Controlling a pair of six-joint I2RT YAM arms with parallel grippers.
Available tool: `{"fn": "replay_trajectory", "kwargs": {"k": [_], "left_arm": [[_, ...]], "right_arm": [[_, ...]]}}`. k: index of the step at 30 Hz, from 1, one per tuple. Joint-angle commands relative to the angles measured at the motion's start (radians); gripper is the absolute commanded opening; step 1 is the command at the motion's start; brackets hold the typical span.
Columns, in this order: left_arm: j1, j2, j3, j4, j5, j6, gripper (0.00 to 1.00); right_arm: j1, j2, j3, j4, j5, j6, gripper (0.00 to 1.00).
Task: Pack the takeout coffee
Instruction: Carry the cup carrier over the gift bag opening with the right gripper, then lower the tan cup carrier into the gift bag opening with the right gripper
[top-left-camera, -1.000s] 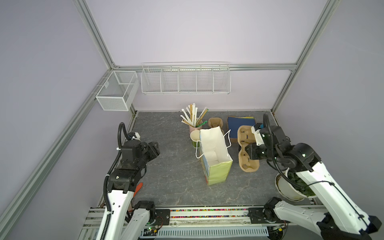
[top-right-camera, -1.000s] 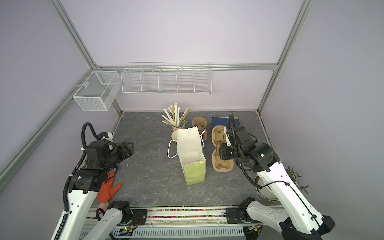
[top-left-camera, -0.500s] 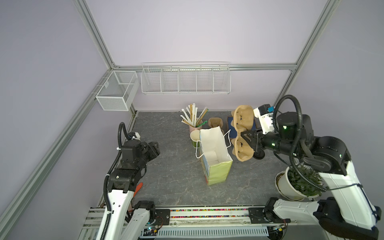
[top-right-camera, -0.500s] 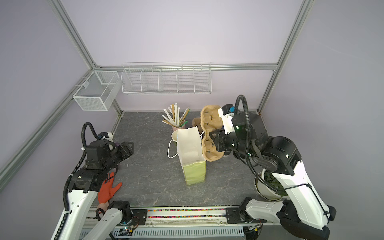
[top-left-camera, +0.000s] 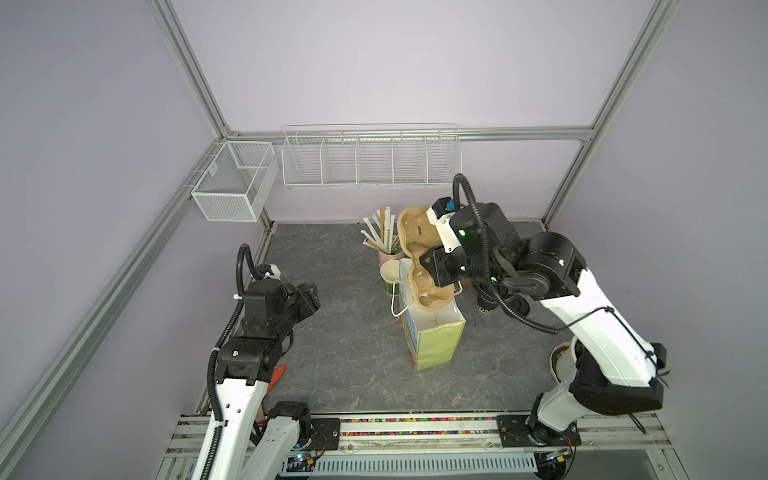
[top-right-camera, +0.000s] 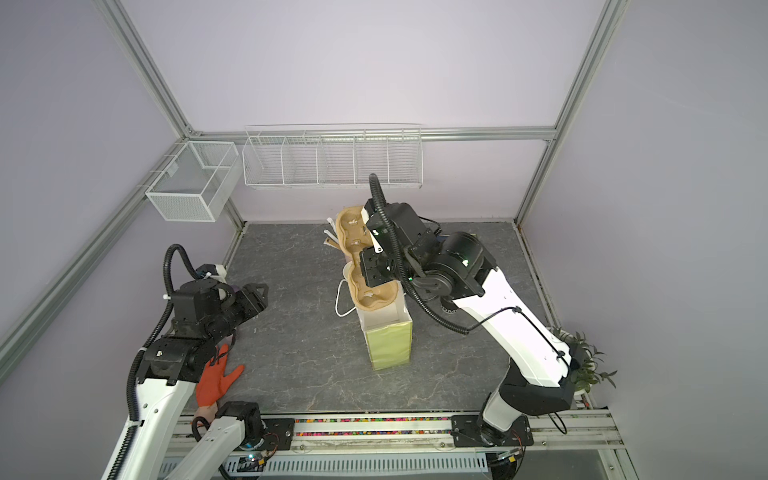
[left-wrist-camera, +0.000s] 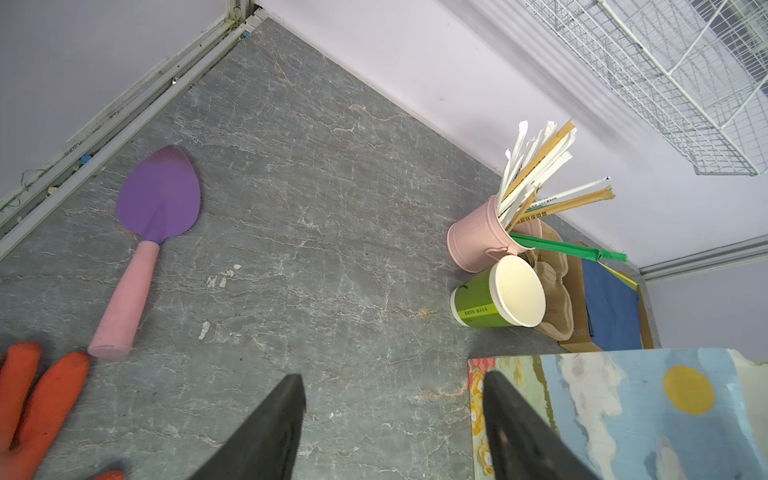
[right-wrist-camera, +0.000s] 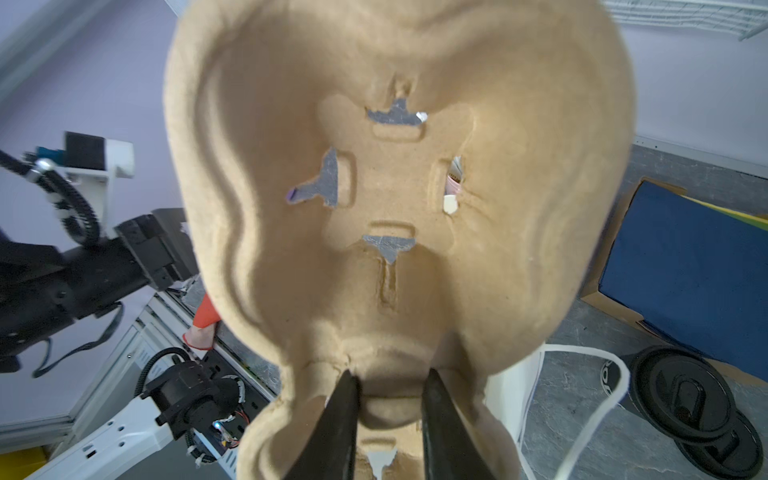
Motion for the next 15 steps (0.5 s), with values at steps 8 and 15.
{"fn": "replay_trajectory", "kwargs": {"k": [8, 15], "left_arm": [[0.006, -0.002, 0.001, -0.012, -0.004, 0.027, 0.69], [0.006, 0.001, 0.001, -0.012, -0.004, 0.029, 0.69]], "right_arm": [[-0.029, 0.017, -0.113, 0.003, 0.042, 0.008, 0.25], [-0.056, -0.012, -0.254, 0.060, 0.005, 0.023, 0.24]]}}
